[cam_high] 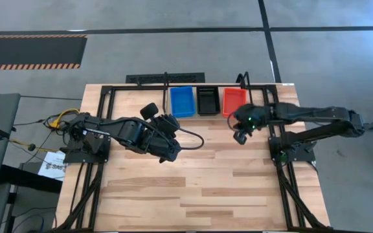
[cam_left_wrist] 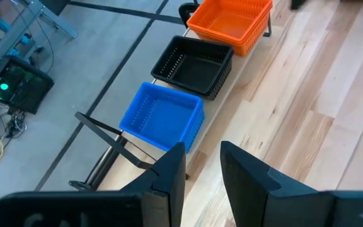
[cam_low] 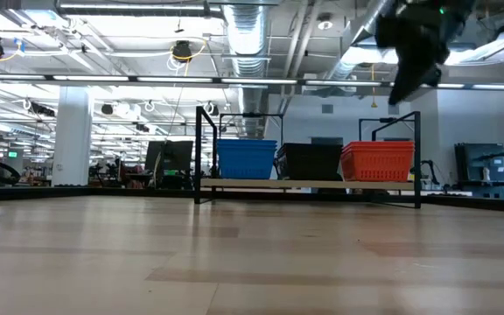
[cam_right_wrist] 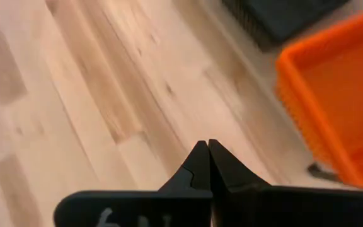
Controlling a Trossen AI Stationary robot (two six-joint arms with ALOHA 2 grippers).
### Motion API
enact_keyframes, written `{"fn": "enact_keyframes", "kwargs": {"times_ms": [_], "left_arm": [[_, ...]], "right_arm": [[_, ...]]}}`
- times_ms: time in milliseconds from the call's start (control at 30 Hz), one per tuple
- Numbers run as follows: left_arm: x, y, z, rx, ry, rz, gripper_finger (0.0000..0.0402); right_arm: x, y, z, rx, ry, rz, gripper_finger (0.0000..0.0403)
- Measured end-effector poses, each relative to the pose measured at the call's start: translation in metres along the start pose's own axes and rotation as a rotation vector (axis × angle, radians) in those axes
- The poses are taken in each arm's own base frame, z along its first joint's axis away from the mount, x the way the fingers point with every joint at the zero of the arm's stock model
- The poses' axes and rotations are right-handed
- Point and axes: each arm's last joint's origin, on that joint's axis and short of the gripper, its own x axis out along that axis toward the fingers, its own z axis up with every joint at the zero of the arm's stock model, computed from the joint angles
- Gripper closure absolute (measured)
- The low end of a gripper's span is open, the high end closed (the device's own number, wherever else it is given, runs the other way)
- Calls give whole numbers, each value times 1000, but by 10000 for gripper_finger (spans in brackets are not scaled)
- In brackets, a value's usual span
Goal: Stack baskets on shelf by color
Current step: Adjust the bins on the shelf
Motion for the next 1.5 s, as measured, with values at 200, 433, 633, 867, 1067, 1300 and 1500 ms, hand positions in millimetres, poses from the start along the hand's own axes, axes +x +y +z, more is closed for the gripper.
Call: {"fn": "enact_keyframes", "kwargs": {"times_ms": [200, 433, 633, 867, 1067, 1300, 1500], "left_arm": [[0, 0, 0, -4, -1, -1, 313], [0, 0, 1, -16, -4, -2, 313], [0, 0, 1, -24, -4, -3, 313], [0, 0, 1, -25, -4, -3, 313], [0, -1, 0, -31, -4, -4, 313], [0, 0, 0, -31, -4, -4, 313], [0, 0, 0, -31, -4, -4, 313]], "right_arm": [[27, -5, -17, 12, 42, -150, 402], [44, -10, -15, 6, 98, -226, 402], [65, -3, -18, -58, 198, -219, 402], [90, -9, -18, -153, 303, -287, 401], [98, -18, -17, -207, 347, -306, 402], [90, -28, -12, -266, 308, -376, 402], [76, -31, -7, -245, 227, -381, 402]]}}
